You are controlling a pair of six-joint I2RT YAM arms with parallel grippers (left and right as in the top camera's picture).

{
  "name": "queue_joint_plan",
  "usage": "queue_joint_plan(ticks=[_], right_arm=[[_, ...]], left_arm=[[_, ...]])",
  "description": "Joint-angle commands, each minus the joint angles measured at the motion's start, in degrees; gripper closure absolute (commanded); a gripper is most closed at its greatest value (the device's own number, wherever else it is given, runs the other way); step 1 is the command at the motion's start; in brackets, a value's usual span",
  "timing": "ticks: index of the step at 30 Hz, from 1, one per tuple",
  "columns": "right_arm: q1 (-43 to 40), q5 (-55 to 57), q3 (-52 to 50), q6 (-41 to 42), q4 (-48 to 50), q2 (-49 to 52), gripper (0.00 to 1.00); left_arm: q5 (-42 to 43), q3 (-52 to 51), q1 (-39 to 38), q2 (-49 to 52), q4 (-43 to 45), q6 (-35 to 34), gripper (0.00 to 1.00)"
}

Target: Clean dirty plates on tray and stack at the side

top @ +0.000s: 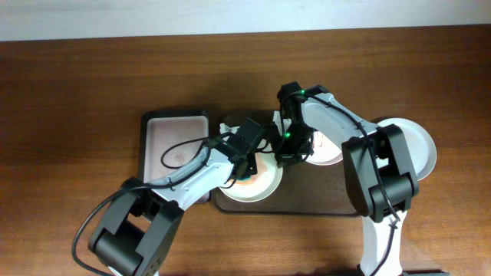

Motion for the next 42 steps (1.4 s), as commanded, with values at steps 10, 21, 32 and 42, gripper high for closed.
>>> queue_joint_plan(ticks=[10, 21, 32, 42], right_arm=[[0.24, 0.79, -0.33, 0.07, -0.44, 0.52, 0.95], [0.24, 0.79, -0.33, 0.07, -0.48, 0.52, 0.95], [0.24, 0.79, -0.33, 0.07, -0.70, 0.52, 0.96], [0.24, 0.79, -0.33, 0.07, -0.68, 0.52, 0.95]], left_arm=[[-3.65, -0.52, 2.95, -17.35, -4.28, 4.15, 1.00], [7.52, -1.51, -1.68, -6.47, 1.07, -7.50, 1.00], [-9.88, -1.55, -4.79, 3.61, -0.11, -11.69, 1.00], [-14.36, -1.49, -4.79, -9.66, -4.66, -1.53, 1.00]])
